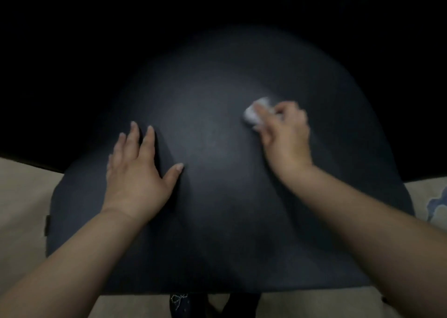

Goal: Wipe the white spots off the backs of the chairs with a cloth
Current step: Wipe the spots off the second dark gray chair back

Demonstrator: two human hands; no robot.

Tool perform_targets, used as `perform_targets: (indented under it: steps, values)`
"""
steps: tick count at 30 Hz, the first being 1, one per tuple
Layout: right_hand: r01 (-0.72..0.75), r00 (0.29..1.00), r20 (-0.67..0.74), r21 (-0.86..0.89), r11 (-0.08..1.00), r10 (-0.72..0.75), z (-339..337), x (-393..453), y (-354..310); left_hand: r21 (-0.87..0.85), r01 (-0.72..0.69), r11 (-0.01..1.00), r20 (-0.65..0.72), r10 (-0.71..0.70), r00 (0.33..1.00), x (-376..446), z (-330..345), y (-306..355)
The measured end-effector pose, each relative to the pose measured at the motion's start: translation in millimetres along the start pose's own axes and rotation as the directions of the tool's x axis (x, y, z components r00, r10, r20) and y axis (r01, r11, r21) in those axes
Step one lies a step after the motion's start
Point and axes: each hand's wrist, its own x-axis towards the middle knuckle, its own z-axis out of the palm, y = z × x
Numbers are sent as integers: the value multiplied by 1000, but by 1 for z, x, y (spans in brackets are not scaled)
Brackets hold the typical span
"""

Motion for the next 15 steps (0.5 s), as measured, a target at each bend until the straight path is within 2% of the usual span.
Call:
perform_targets:
  steps: [2,4,5,7,9,11,13,15]
  values:
    - [-198,975,-110,-17,980,194,3,32,18,25,-6,1000,89,4,996,7,-5,-8]
    - [-345,922,-171,46,937,348,12,48,-1,39,-38,999,166,31,986,11,-7,-15]
    - [-306,941,-142,37,951,308,20,46,-20,37,-51,998,197,43,979,13,-7,-17]
    - [-106,994,-6,67,992,107,34,30,-62,25,-66,997,235,59,970,16,-8,-22]
    - [67,986,138,175,982,-92,39,11,-84,8,-76,997,239,72,968,18,-8,-26]
    - [212,955,165,206,955,-248,32,12,-75,-13,-92,996,234,93,968,19,-8,-30]
    - [236,960,128,100,966,-248,25,34,-52,-27,-102,994,232,105,967,18,-7,-31]
    - [47,997,52,13,999,-48,25,66,-34,-34,-98,995,217,103,971,18,-7,-31]
